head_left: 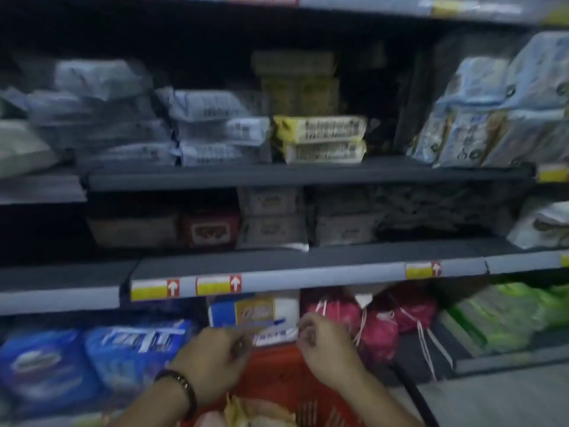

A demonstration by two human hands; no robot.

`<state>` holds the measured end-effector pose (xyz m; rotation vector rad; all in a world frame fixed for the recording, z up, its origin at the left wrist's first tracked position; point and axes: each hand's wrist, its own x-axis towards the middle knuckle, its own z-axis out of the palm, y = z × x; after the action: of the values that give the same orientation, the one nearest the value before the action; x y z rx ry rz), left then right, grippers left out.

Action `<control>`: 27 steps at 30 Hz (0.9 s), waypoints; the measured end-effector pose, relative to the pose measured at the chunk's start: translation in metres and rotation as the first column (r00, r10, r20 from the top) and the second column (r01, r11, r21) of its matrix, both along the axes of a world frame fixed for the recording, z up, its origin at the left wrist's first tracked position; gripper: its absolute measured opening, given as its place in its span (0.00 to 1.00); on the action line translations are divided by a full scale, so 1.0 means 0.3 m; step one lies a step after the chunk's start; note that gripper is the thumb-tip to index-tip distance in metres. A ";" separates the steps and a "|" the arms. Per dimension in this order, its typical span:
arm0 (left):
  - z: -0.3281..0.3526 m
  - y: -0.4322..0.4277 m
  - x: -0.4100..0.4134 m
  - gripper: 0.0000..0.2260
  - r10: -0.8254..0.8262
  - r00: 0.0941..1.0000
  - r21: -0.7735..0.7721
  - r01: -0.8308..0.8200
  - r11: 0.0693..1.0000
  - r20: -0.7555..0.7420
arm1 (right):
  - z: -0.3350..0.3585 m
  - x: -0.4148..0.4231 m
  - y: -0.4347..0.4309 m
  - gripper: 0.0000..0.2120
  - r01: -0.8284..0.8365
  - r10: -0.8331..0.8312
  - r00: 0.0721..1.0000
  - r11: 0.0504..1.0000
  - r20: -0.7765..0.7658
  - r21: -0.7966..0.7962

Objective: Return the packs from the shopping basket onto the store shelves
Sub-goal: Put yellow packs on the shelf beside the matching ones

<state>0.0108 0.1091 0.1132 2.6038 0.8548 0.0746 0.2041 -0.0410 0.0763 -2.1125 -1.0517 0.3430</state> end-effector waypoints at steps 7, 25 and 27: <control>-0.132 0.040 -0.065 0.15 -0.224 0.719 -0.220 0.101 0.970 -0.658 | -0.240 -0.144 0.051 0.11 -0.238 0.237 0.969 0.833 -0.066 -0.499; -0.181 0.111 0.004 0.22 -0.323 0.655 -0.214 0.243 0.946 -0.683 | -0.711 -0.238 0.264 0.46 -0.324 0.298 0.943 0.718 -0.149 -0.616; -0.182 0.118 0.016 0.23 -0.329 0.665 -0.232 0.233 0.944 -0.671 | -0.687 -0.267 0.271 0.42 -0.290 0.302 0.949 0.737 -0.087 -0.610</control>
<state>0.0155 0.1444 0.0586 2.5952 0.6150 -1.1015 0.1239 0.0403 -0.1298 -2.5066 -1.4373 0.9421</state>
